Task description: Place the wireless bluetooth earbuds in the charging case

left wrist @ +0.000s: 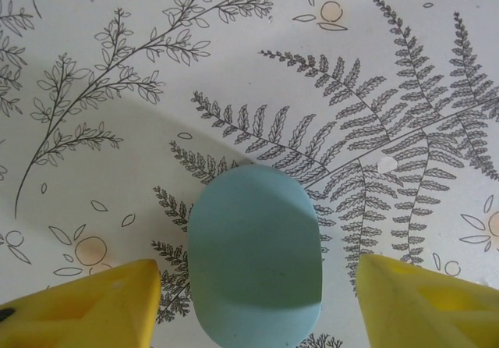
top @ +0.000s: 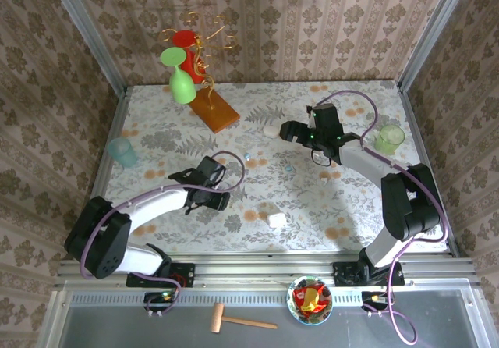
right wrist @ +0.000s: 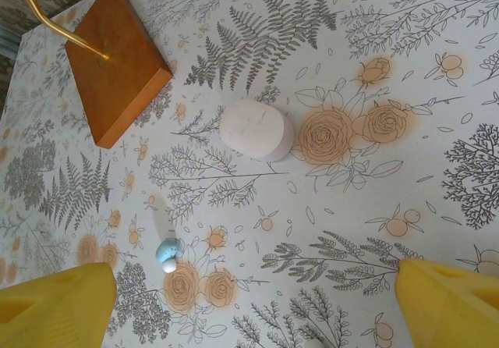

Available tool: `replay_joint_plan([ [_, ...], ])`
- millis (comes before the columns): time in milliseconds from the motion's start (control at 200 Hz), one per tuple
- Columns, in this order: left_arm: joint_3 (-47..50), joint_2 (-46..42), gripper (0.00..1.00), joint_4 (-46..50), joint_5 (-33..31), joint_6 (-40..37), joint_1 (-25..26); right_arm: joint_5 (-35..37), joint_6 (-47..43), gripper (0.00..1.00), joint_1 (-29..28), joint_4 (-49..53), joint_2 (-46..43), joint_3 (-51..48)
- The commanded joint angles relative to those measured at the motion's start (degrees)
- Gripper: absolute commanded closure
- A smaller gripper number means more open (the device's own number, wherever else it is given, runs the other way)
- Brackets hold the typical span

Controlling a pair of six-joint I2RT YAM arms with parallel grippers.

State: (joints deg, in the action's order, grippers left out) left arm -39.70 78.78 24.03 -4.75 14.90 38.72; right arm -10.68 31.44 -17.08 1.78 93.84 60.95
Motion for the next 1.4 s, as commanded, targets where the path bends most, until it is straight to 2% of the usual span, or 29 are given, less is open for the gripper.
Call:
replay_joint_plan([
  [0, -1.2, 0.7, 0.39, 1.8, 0.6, 1.2, 0.4, 1.0, -0.7, 0.07, -0.1, 0.1, -0.3, 1.2],
  [215, -1.1, 1.3, 0.4, 2.4, 1.2, 1.8, 0.3, 1.1, -0.5, 0.07, -0.1, 0.2, 0.0, 1.1],
  [305, -0.8, 1.5, 0.47, 2.3, 1.1, 2.0, 0.4, 0.6, -0.2, 0.07, -0.1, 0.2, -0.3, 1.2],
  [375, -0.9, 1.8, 0.49, 2.3, 1.6, 2.0, 0.3, -0.1, 0.3, 0.07, 0.0, 0.3, -0.7, 1.3],
  [510, -1.5, 1.3, 0.63, 2.8, 1.5, 1.6, 0.5, -1.8, 1.4, 0.07, 0.1, 0.6, -2.1, 1.5],
  [690, -3.1, -3.0, 0.66, 3.4, 3.6, -1.2, 0.7, -6.7, 4.6, 0.08, 0.4, 2.5, -5.2, 0.6],
  [825, -3.6, -7.0, 0.66, -0.2, 8.1, -7.7, 0.9, -15.4, 8.1, 0.08, 0.8, 4.9, -7.9, -0.5],
  [955, -1.7, -10.6, 0.66, -9.8, 14.8, -19.4, 0.9, -26.4, 9.6, 0.1, 1.0, 8.1, -9.3, -2.0],
  [1100, 0.5, -12.6, 0.66, -21.7, 21.9, -29.3, 0.9, -39.6, 16.1, 0.12, 0.9, 0.3, -9.8, -6.6],
  [1225, 0.6, -12.0, 0.68, -28.0, 29.2, -34.6, 0.8, -42.4, 17.2, 0.13, -0.2, -0.5, -10.4, -8.9],
  [1390, -2.3, -9.8, 0.68, -27.7, 32.3, -37.5, 0.9, -44.9, 20.2, 0.16, -2.3, -5.3, -10.5, -11.1],
])
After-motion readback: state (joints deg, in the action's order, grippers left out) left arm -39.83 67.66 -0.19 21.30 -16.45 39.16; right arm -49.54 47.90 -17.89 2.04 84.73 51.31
